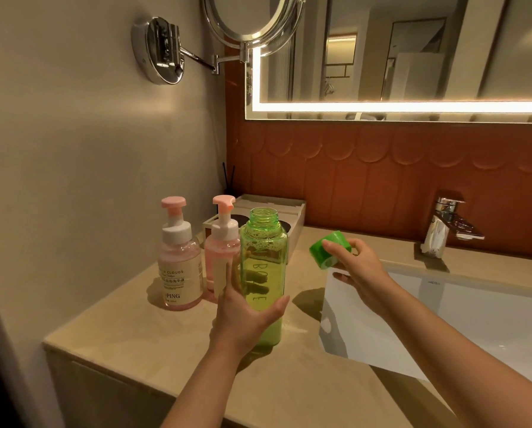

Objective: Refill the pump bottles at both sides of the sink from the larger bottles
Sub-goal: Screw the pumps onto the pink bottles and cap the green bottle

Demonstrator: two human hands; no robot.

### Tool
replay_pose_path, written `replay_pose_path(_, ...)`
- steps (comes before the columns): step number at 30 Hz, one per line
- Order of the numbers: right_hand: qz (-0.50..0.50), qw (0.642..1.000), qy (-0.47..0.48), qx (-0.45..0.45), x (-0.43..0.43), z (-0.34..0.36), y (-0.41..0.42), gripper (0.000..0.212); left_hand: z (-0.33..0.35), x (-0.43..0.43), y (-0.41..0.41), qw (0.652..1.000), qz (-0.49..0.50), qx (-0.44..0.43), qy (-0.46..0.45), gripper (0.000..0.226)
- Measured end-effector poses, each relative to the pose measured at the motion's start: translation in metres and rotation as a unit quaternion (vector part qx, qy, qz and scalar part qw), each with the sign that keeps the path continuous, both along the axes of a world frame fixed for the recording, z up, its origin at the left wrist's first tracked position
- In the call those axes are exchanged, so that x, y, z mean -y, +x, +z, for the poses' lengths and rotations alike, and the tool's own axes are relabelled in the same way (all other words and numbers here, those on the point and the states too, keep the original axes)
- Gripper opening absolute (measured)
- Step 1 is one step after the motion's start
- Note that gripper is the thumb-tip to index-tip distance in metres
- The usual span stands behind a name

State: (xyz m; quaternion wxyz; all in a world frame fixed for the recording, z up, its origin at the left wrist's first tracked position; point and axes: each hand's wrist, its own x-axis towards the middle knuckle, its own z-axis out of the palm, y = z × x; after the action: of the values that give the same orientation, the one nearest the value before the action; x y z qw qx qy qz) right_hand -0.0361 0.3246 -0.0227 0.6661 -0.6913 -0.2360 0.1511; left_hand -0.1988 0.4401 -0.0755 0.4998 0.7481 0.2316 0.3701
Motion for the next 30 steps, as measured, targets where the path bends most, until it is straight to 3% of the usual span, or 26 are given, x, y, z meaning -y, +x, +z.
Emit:
replay_pose_path(3,0.041,0.989,0.09,-0.11,0.004,0.005,-0.003,0.048,0.0,0.002,-0.001,1.0,0.001,0.0,-0.004,0.067)
replay_pose_path(6,0.06,0.982,0.139,-0.112,0.006,0.016,-0.009,0.028,-0.001,0.002,-0.001,1.0,0.003,0.007,-0.01,0.076)
replay_pose_path(8,0.067,0.985,0.14,-0.071,0.006,0.028,-0.014,0.023,-0.001,0.002,-0.001,1.0,0.002,0.006,-0.014,0.083)
replay_pose_path(12,0.12,0.989,0.055,0.073,0.007,0.063,-0.025,0.059,-0.001,0.002,-0.001,1.0,0.0,-0.005,-0.014,0.088)
replay_pose_path(16,0.162,0.956,-0.04,0.241,0.003,0.099,-0.04,0.044,-0.001,0.001,-0.001,1.0,-0.005,-0.01,-0.027,0.07)
replay_pose_path(20,0.186,0.914,-0.103,0.347,-0.004,0.122,-0.052,0.053,-0.001,-0.001,0.001,0.999,-0.007,-0.01,-0.04,0.057)
replay_pose_path(30,0.251,0.833,-0.242,0.43,-0.023,0.145,-0.069,0.06,-0.002,-0.001,0.001,0.999,-0.014,-0.003,-0.045,0.067)
